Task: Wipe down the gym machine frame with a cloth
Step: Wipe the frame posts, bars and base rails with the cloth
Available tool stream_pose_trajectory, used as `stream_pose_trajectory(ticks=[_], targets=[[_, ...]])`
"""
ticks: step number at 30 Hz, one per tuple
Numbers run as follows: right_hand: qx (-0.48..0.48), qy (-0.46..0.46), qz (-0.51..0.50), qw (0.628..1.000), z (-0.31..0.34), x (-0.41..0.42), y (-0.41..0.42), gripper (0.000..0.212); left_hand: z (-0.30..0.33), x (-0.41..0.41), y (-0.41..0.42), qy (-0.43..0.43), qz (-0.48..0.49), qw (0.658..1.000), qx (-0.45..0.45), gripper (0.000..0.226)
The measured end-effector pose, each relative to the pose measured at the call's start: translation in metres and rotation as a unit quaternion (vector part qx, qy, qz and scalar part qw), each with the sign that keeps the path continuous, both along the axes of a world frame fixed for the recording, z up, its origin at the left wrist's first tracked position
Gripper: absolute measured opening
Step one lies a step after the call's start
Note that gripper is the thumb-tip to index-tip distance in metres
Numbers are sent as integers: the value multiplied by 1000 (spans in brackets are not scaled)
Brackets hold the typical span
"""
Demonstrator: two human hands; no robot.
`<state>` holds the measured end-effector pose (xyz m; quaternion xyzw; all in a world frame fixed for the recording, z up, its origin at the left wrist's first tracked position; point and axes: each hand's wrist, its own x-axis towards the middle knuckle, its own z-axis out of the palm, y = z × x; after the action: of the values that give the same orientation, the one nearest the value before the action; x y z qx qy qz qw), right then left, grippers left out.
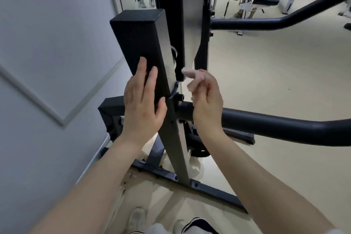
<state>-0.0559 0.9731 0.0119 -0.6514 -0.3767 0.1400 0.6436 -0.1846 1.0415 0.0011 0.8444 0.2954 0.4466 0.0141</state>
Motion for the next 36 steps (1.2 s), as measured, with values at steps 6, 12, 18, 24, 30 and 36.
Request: stream_pose_trajectory(ticks=[6,12,18,24,30,36], targets=[[97,-95,208,969,14,-29,23,50,10,-10,-6,2,43,998,-46,60],[49,-198,206,957,-32,-19,18,55,18,-15,0,-20,27,983,-182,74],[102,-157,199,962,3,-19,53,59,17,-20,2,-40,0,981,-189,78],[74,-153,202,965,-20,-10,38,51,20,-24,13,-67,6,990,-125,61],[153,-228,171,946,24,-15,66,36,48,-18,33,-47,-17,999,-6,55],[120,-232,197,945,-4,-13,47,30,42,-14,37,-55,-26,998,-11,52]])
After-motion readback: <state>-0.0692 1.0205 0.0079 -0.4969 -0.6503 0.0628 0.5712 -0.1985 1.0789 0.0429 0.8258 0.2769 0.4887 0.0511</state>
